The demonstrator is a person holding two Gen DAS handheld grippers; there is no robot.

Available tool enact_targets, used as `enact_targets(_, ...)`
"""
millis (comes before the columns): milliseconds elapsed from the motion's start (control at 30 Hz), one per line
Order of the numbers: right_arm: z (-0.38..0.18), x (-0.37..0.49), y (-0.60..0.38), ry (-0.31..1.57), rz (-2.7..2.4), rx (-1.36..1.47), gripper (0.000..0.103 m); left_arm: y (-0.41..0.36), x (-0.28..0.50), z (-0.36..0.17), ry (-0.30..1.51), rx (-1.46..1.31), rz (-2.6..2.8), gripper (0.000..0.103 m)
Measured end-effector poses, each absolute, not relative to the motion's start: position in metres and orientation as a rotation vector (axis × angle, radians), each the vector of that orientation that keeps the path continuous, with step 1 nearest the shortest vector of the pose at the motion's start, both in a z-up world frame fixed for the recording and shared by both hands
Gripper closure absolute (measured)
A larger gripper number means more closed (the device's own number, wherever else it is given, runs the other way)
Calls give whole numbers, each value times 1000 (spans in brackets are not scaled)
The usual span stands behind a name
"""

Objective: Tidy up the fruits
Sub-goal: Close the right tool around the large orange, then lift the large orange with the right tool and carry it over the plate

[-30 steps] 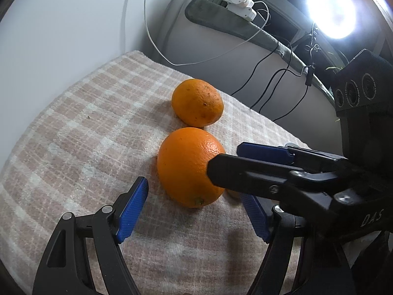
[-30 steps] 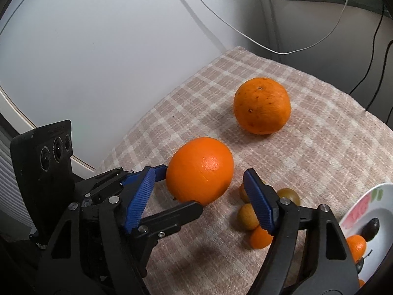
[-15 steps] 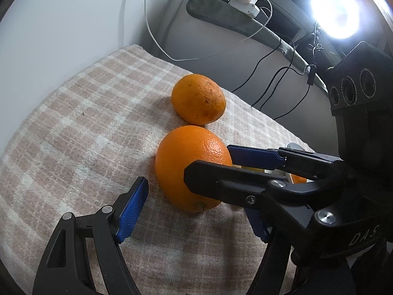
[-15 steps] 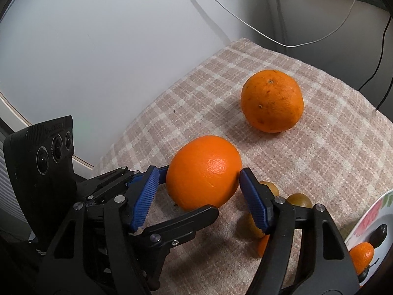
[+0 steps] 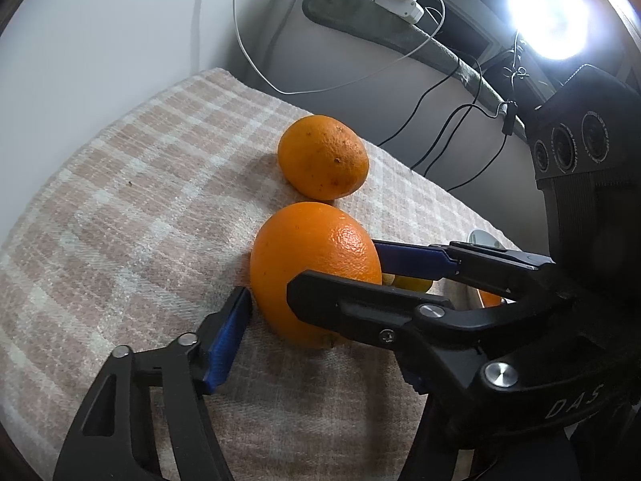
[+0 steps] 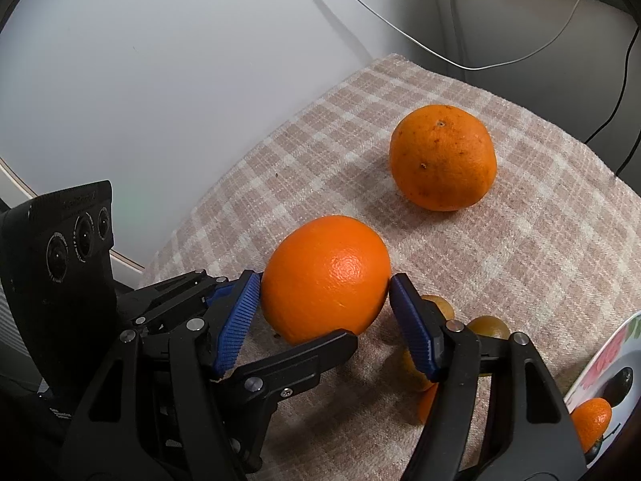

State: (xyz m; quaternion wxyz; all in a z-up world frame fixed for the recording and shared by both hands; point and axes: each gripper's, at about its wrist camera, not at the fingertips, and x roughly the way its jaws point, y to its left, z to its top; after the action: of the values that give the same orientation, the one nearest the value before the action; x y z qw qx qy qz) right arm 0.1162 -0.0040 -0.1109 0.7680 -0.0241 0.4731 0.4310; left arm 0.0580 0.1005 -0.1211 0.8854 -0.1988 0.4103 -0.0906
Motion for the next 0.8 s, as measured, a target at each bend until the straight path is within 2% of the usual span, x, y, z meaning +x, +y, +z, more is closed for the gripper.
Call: enact_targets(800, -98, 105, -16, 997, 915, -38, 34, 86, 49, -105, 806, -335, -169, 40)
